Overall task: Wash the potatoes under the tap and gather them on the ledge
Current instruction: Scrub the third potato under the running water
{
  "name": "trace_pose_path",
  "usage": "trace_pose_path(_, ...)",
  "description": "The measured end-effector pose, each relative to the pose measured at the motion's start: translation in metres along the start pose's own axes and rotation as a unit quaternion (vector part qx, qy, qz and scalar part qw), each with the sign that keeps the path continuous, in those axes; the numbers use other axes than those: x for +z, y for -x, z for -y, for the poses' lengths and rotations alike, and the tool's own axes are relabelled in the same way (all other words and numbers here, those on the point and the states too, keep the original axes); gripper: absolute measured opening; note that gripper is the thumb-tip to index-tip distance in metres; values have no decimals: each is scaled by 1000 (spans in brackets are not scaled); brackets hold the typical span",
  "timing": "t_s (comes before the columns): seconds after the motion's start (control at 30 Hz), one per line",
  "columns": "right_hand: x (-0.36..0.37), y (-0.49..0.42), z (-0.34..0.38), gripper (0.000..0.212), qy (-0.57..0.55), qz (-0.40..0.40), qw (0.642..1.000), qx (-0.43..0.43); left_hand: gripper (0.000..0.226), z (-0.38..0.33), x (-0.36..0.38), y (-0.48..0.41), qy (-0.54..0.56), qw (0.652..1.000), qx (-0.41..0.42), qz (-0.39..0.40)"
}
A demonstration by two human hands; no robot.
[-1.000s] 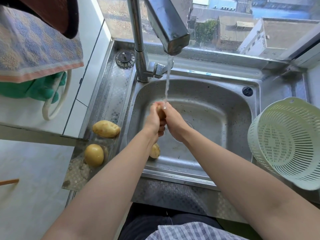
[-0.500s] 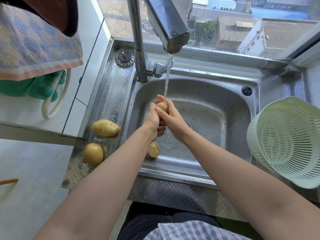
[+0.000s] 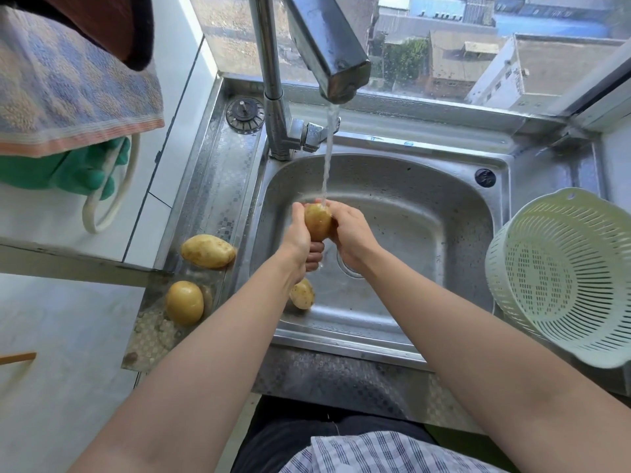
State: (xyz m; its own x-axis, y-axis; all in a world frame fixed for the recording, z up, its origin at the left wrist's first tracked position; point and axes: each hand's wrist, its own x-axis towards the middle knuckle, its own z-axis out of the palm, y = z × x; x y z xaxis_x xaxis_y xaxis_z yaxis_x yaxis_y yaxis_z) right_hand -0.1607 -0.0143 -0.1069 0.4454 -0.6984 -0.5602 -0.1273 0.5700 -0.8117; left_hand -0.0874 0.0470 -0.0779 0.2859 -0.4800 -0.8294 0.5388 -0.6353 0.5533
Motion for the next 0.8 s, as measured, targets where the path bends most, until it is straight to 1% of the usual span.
trace_pose_path(0.07,-3,4,-5,28,-46,43,998,-4,72,0,-1,0,8,1000,0,-7)
trace_pose_path(0.1,-3,6,-6,25,-52,66,996,-10,75,0,-1,0,7,1000,2,-9)
trace_pose_path(0.13,-2,9,-6,25,-31,79,996,-22,77,-1,0,0,3,1000,4,-11)
trace_pose_path(0.17,-1,11,-5,25,2,76,997,-32,79,0,2,1,0,1000,9,-11)
trace_pose_path(0.23,4,10,-2,23,45,25,998,-45,81,2,8,2,-8,999,34,-4)
trace_pose_path(0.3,10,10,3,30,26,-48,998,-35,75,5,15,3,-23,998,65,-2)
trace_pose_path(0.33,12,8,5,35,12,-72,997,-27,69,6,17,3,-23,997,78,-9)
trace_pose_path(0.37,12,7,6,37,-1,-75,997,-18,65,7,19,3,-15,996,90,-21)
trace_pose_path(0.43,8,8,6,33,-26,-35,999,-11,63,4,17,2,21,994,98,-48)
trace_pose_path(0.5,2,10,4,29,-58,40,997,-12,63,0,12,-1,57,993,85,-60)
trace_pose_path(0.53,0,11,1,30,-64,69,996,-10,62,-1,11,-2,70,993,76,-63)
trace_pose_path(0.57,0,11,-2,32,-53,81,995,-11,60,0,11,-3,82,992,68,-64)
trace_pose_path(0.6,3,11,-3,31,-26,72,997,-14,58,1,13,-3,94,992,62,-61)
trace_pose_path(0.67,10,9,-3,20,28,-3,999,-30,56,5,20,-1,104,992,53,-49)
trace_pose_path(0.7,11,6,-2,22,48,-49,997,-39,57,6,24,0,101,993,49,-42)
trace_pose_path(0.73,11,3,-1,28,57,-78,994,-45,57,7,26,0,99,993,47,-40)
trace_pose_path(0.77,7,1,0,31,61,-75,994,-46,56,6,25,1,98,993,47,-42)
trace_pose_path(0.8,3,0,0,30,54,-44,997,-42,55,5,24,0,97,993,49,-47)
